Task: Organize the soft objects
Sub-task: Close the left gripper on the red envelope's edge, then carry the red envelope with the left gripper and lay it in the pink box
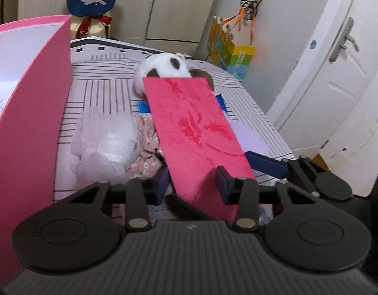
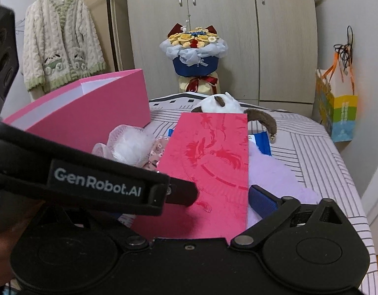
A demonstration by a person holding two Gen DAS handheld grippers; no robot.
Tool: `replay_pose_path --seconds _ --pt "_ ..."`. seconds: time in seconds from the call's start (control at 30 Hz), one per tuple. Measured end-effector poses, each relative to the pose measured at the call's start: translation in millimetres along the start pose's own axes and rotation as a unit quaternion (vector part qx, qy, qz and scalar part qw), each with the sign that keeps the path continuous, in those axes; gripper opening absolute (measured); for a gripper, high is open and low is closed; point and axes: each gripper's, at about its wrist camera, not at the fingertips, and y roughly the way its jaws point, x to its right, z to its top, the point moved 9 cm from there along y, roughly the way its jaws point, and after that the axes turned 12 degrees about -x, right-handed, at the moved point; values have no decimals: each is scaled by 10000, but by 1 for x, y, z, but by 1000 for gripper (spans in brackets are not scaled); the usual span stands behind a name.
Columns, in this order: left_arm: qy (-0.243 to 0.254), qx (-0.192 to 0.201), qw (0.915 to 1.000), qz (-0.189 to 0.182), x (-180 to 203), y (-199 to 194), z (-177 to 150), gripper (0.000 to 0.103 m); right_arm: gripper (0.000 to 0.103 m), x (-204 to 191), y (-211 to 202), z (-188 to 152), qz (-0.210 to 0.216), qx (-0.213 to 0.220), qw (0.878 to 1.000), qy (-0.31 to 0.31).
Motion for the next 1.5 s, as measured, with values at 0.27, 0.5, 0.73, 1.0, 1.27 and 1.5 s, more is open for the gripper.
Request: replay_pose_path --seconds 0.27,0.5,0.73,1.0,1.27,1.5 --pt "86 140 9995 263 0 -6 2 29 82 6 -6 0 -100 60 9999 118" --pt "124 157 9994 267 6 -21 -1 29 79 6 -16 0 -36 28 9997 249" --pt "19 94 9997 206 8 -40 -8 29 79 -3 -33 0 37 -86 9995 286" --pt "-199 -59 9998 -3 6 -60 -17 29 79 -16 -52 0 64 -250 9994 226" --pt "-204 -150 9996 -113 5 -80 -34 29 79 -30 -65 -9 247 -468 9981 317" --pt "-152 -172 9997 -122 4 -101 -49 29 79 -47 -84 -14 188 -527 9983 146"
